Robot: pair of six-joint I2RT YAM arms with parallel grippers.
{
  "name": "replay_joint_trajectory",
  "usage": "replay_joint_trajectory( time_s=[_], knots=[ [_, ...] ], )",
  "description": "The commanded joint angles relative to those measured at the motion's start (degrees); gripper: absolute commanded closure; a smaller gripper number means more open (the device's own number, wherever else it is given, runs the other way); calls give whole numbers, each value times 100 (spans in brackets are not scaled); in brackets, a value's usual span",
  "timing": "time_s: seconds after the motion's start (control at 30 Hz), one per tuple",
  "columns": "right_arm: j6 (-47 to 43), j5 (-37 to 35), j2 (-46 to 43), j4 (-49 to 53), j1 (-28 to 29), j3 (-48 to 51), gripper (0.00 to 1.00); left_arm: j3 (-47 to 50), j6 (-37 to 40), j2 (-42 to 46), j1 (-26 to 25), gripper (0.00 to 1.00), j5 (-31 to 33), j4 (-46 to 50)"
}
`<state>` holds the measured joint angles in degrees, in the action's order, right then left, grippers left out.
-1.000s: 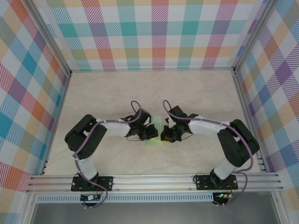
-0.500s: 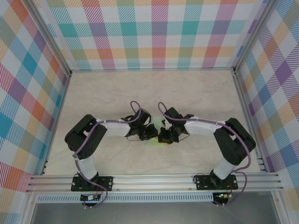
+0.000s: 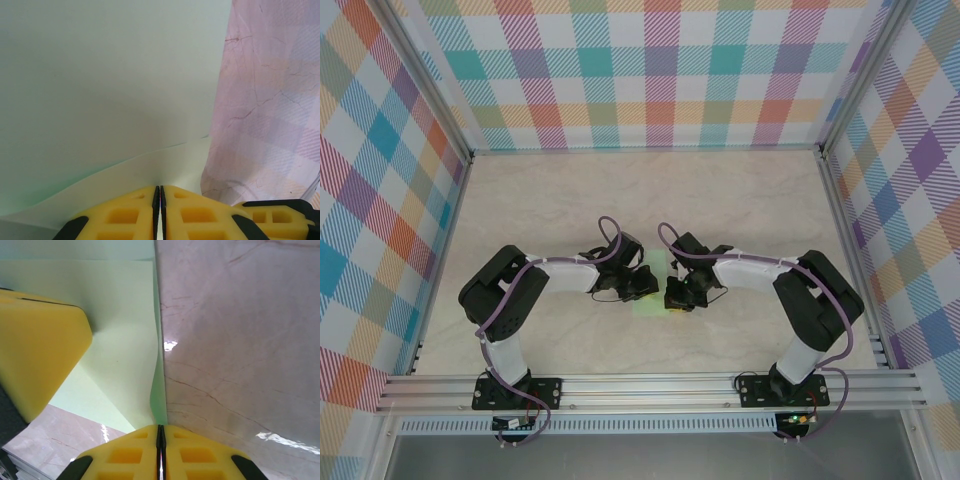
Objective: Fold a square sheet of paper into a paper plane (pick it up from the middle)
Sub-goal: Fold the triangle a second time at the center of the table.
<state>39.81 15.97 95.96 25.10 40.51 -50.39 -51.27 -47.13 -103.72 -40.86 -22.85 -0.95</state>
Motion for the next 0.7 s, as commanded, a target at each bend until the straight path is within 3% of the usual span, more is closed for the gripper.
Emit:
replay_joint_trajectory(
  time_s=[0.0,0.23,0.67],
  knots=[
    [-46,-24,-79,42,31,-134,89,-3,-73,-144,-14,87,360,475],
    [-87,28,-823,-344,44,254,88,-13,-149,-182,-18,87,369,492],
    [89,-33,-315,-701,298,304,89,31,-315,-175,-9,88,299,385]
  ],
)
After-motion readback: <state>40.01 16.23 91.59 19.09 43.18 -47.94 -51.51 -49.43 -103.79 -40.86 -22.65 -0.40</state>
